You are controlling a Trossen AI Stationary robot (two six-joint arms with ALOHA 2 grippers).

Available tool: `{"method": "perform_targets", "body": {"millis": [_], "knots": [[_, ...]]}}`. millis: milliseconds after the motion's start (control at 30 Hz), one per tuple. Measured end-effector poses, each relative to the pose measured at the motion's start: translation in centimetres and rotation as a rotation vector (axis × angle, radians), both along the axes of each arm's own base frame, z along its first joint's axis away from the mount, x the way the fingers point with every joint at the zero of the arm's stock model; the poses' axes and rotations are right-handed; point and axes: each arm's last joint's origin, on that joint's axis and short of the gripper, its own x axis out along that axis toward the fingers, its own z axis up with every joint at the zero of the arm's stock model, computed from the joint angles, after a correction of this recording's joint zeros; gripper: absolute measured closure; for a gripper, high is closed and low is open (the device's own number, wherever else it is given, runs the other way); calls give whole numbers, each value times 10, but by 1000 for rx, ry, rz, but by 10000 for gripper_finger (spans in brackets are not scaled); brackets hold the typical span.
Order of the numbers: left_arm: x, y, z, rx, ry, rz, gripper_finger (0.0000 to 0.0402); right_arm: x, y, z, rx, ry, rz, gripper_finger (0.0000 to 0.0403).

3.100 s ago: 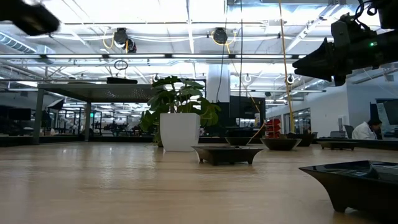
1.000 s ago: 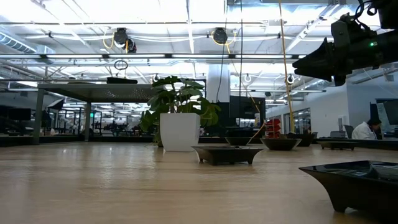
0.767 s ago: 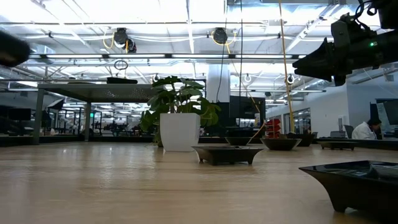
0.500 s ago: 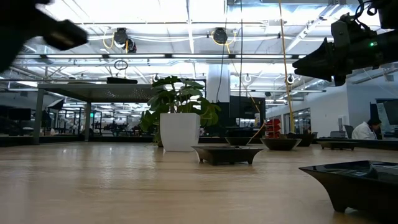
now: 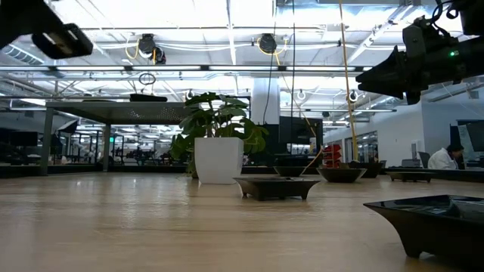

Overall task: Pick & Place Mini shaped plates
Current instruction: Stack the leaf shaped plate on top of the leaf shaped plate on the shelf

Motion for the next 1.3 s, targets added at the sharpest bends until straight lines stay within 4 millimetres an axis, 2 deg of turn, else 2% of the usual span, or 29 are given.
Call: {"method": "perform_targets", "body": {"millis": [200,533,667,833,1067,1133,1300], "knots": [[6,-4,-14,25,81,145,289,0,0,0,0,1,0,258],[6,-5,-16,17,164,428,223,0,0,0,0,1,0,258],[6,-6,-16,62,138,526,215,0,0,0,0,1,0,258],[3,-12,-16,85,106,547,213,0,0,0,0,0,0,258],[-11,-21,-17,121,187,555,213,0,0,0,0,1,0,257],[-17,-23,-23,122,227,567,213,0,0,0,0,0,0,258],[-28,-33,-52,12,323,552,213,0,0,0,0,0,0,258]]}}
